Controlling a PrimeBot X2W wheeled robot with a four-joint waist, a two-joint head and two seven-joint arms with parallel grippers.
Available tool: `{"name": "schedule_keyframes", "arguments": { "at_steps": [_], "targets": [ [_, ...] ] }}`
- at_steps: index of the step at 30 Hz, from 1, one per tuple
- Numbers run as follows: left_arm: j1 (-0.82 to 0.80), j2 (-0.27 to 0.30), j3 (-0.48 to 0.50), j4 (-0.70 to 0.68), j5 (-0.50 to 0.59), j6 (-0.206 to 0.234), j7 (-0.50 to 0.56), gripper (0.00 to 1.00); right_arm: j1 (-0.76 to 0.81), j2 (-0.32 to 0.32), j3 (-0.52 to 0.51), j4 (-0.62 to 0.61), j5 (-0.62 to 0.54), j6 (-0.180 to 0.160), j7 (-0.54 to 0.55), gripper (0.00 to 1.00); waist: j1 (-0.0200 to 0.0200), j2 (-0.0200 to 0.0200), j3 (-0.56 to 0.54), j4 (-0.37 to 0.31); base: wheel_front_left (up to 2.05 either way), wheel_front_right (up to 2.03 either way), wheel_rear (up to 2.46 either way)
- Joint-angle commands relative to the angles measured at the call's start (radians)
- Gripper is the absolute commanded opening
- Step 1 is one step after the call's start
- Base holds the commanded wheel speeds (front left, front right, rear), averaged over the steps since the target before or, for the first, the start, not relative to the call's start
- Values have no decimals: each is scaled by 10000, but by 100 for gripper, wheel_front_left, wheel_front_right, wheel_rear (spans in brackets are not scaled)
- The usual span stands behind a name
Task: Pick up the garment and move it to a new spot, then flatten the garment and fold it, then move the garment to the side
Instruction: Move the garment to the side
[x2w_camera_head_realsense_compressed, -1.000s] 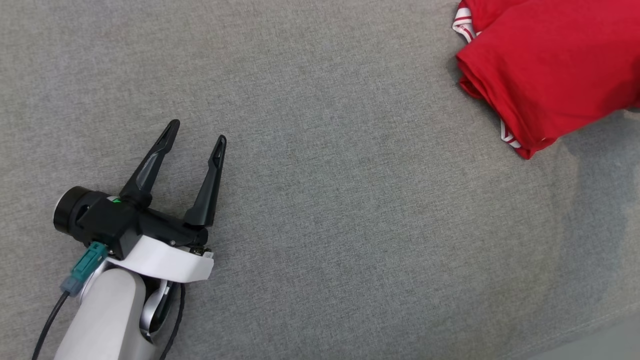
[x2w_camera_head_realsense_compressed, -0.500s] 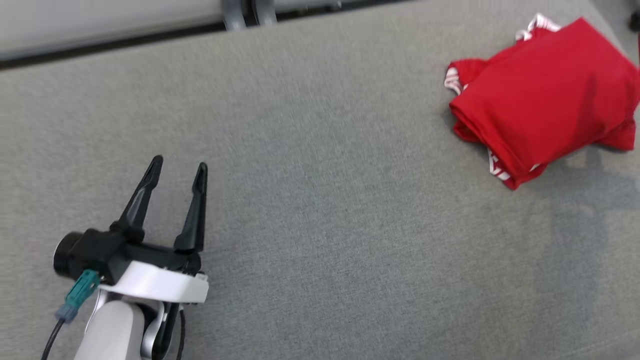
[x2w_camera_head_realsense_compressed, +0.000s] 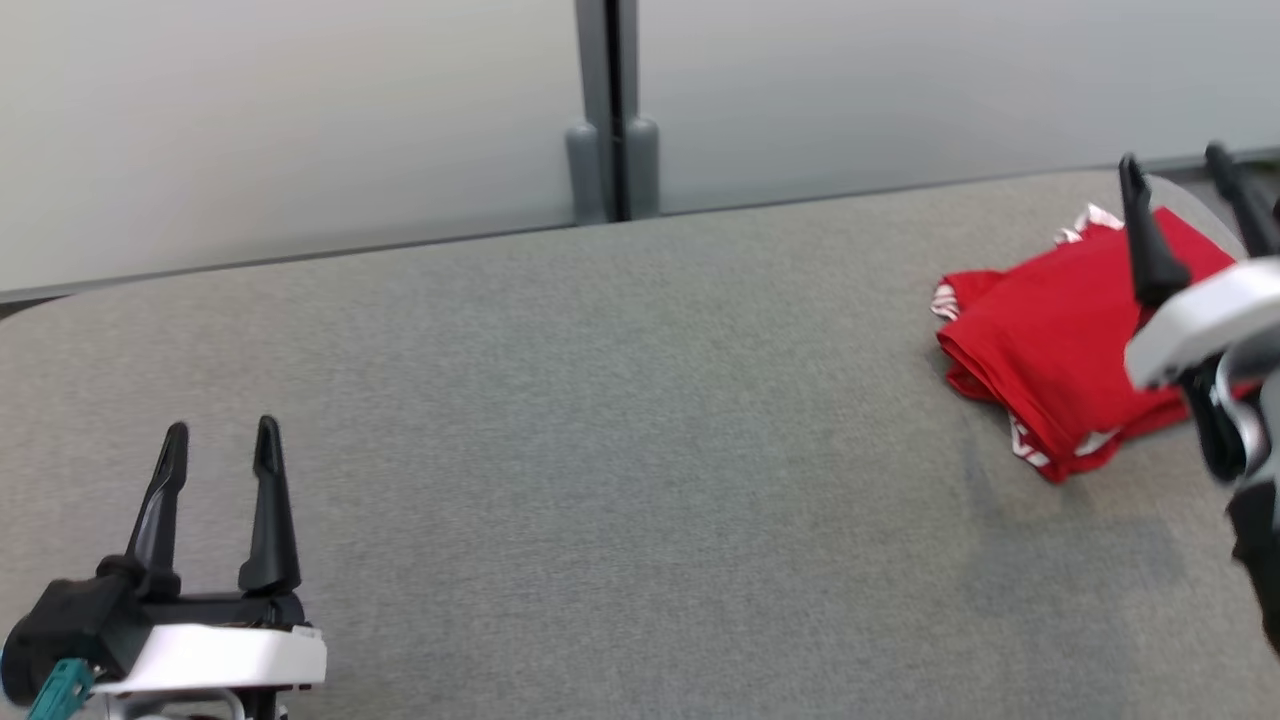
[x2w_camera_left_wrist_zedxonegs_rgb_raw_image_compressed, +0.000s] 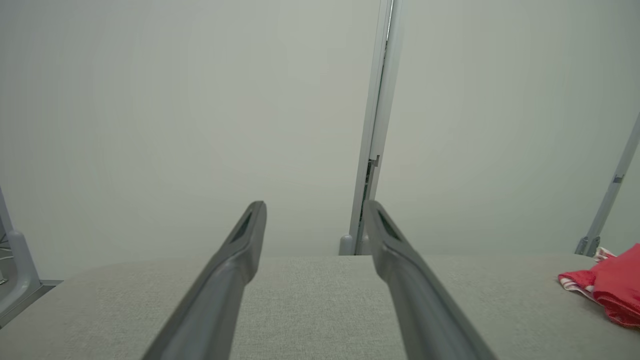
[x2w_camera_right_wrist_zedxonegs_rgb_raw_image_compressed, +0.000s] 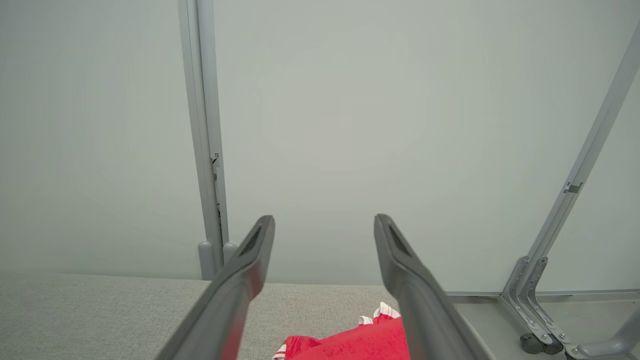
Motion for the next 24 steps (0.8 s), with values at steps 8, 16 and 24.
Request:
{"name": "schedule_keyframes", "arguments": {
  "at_steps": [8, 16, 24],
  "targets": [
    [537, -244, 343, 209, -67, 111, 7, 100, 2915, 377, -681, -2250, -61, -1, -174, 100, 0, 0, -702, 744, 0, 0, 0],
    [868, -406, 358, 613, 54, -101, 7, 100, 5203, 1118, -1168, -3673, -213, -1, -233, 100, 0, 0, -873, 927, 0, 0, 0],
    [1095, -500, 315, 627, 110, -169, 7, 100, 6708, 1712, -1579, -5180, -552, -1, -247, 100, 0, 0, -1003, 1051, 0, 0, 0]
  ]
}}
